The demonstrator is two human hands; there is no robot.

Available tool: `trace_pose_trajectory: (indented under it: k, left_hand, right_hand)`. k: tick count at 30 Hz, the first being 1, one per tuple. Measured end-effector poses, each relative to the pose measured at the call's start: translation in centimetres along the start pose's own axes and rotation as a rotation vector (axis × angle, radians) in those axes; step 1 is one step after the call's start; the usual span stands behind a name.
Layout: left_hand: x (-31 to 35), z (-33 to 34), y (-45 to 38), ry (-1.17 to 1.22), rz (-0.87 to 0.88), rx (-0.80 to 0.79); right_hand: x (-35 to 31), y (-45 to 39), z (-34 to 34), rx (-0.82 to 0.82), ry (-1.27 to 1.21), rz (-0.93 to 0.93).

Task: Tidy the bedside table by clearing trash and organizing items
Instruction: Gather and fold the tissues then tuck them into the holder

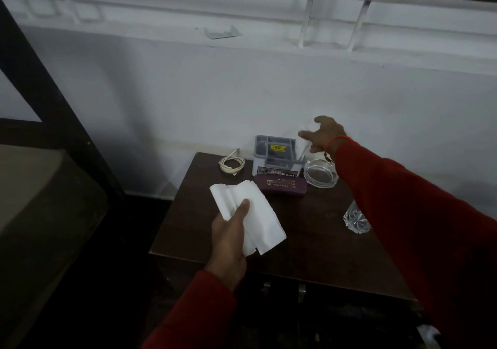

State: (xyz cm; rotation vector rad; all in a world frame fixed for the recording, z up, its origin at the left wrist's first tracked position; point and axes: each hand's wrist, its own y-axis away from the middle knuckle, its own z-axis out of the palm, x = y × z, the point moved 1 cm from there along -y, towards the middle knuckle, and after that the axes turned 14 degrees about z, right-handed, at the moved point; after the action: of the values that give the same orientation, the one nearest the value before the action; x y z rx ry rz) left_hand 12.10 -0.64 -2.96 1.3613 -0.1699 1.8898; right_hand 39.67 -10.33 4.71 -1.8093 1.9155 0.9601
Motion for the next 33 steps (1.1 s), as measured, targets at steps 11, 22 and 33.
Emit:
trace_pose_trajectory:
  k: [11,22,33]
  left_hand:
    - [1.1,0.6,0.9,0.073,-0.038,-0.092]
    - [0.8,0.7,2.0,0.156,-0.109,-0.161]
    - [0.3,0.8,1.9,0.009,-0.002,-0.274]
  right_hand:
    - [6.6,17.4,3.6,-0.502,-0.413,-0.02]
    - [10.0,17.4,2.6,-0.46,-0.799,0.154]
    - [9.6,18.1,3.7,-0.69,-0.818,0.093]
